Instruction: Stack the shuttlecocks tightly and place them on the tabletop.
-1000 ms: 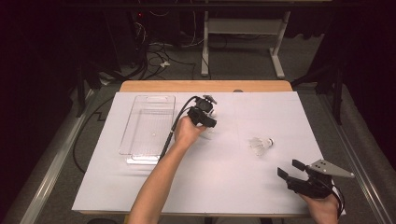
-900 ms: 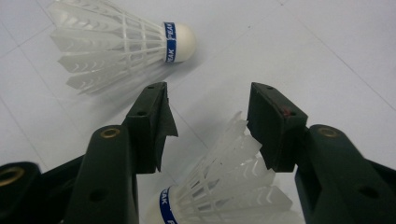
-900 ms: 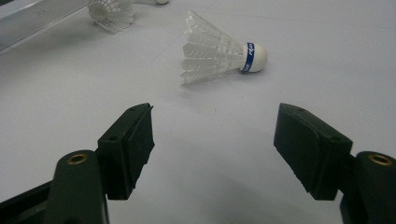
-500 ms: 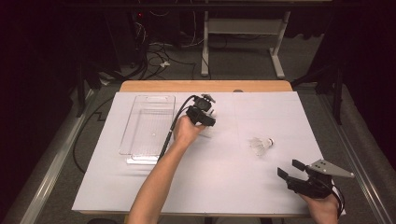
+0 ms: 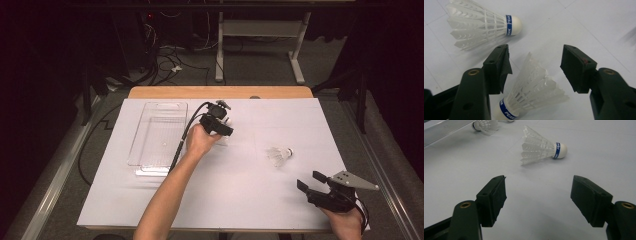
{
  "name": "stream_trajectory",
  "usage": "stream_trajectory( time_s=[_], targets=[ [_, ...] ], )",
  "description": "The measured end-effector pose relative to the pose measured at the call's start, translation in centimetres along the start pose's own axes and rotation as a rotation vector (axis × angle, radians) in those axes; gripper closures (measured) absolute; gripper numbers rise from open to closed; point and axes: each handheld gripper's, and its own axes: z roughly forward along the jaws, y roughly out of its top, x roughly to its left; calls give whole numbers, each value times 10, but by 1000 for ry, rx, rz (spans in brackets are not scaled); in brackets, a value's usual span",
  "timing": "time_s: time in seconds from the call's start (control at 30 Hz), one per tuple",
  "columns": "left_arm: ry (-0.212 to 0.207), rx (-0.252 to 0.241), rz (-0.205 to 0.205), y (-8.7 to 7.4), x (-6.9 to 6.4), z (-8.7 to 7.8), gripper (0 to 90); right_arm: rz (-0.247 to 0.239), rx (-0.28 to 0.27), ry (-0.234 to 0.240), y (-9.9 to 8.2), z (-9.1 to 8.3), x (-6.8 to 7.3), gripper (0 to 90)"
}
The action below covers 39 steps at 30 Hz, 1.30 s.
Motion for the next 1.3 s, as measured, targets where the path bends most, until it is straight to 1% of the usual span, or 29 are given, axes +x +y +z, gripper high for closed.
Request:
stream_trajectory(
  time_s=[0.17,0.33,0.63,0.83,0.97,1.3],
  targets=[
    [-11,-14,-13,-1,-1,-5,374,0,0,0,0,0,0,290],
    [-17,-32,-15,-3,-3,-12,355,0,0,0,0,0,0,290],
    [-30,-67,-14,-11,-6,-22,360,0,2,-2,0,0,0,289],
    [-42,-73,-20,-18,-5,-27,354,1,2,-2,0,0,0,289],
    [-38,-80,-18,-22,-6,-31,351,0,3,-2,0,0,0,290],
    [-47,-86,-24,-32,-7,-36,351,-1,3,-2,0,0,0,290]
  ],
)
